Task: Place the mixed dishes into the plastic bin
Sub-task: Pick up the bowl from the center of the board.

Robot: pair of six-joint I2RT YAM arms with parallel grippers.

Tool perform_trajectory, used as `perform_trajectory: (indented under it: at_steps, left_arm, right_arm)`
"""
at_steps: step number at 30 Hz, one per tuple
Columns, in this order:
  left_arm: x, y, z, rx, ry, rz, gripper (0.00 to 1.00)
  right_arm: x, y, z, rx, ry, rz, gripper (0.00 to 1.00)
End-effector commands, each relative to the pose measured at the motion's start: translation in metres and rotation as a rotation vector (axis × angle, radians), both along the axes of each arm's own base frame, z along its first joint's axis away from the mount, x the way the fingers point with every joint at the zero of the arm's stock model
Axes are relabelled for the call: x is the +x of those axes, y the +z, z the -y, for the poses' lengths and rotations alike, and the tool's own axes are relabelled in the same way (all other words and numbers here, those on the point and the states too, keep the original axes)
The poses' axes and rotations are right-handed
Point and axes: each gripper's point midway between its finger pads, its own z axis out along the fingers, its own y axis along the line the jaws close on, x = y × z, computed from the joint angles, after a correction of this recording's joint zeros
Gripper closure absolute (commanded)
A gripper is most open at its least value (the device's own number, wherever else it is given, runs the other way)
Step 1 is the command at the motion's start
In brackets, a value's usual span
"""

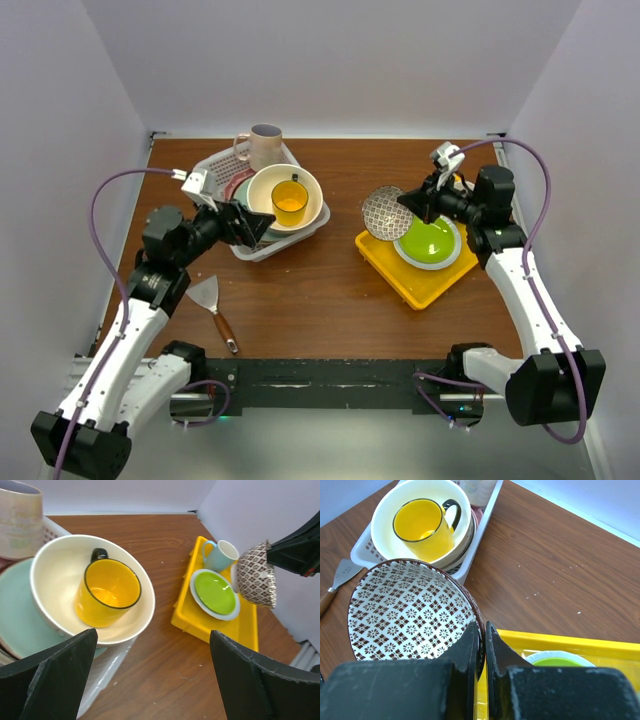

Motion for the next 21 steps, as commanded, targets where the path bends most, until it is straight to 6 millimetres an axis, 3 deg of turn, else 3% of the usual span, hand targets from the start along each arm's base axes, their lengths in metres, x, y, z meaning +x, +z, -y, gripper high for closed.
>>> perform_trajectory:
  at_steps: [1,6,7,9,10,12,13,17,21]
  left_arm:
    - [-0.014,0.034,0.024,-0.096,-0.103,0.01,0.0]
    - [-0.012,0.03,0.039,-0.022,-0.051,-0.028,0.0]
    - [-0.021,0.03,0.055,-0.008,-0.085,-0.029,0.0]
    - [-0.016,0.026,0.062,0.045,-0.035,-0.042,0.0]
    - [-0.027,0.024,0.079,0.064,-0.08,-0.048,0.0]
    - [-0.02,0.022,0.083,0.121,0.0,-0.054,0.0]
    - [-0.027,0.021,0.093,0.143,-0.014,-0.054,0.0]
    - [-0.025,0.019,0.098,0.242,0.109,-0.046,0.0]
    - [-0.035,0.019,0.123,0.29,0.12,-0.034,0.0]
  right_arm:
    - [-0.004,0.033,-0.004,0.038,0.038,0.115,1.0]
    - [-0.003,0.032,-0.004,0.038,0.035,0.112,1.0]
    - [-0.004,0.032,-0.004,0.039,0.036,0.111,1.0]
    - [-0.003,0.031,-0.004,0.039,0.033,0.11,1.0]
    - [-0.002,0.031,-0.003,0.038,0.029,0.11,1.0]
    - [-0.002,0.029,-0.002,0.038,0.022,0.105,1.0]
    - [-0.001,0.03,-0.001,0.039,0.019,0.107,1.0]
    - [0.0,0.029,0.0,0.038,0.008,0.103,1.0]
    - [0.002,0.028,0.001,0.038,0.002,0.102,1.0]
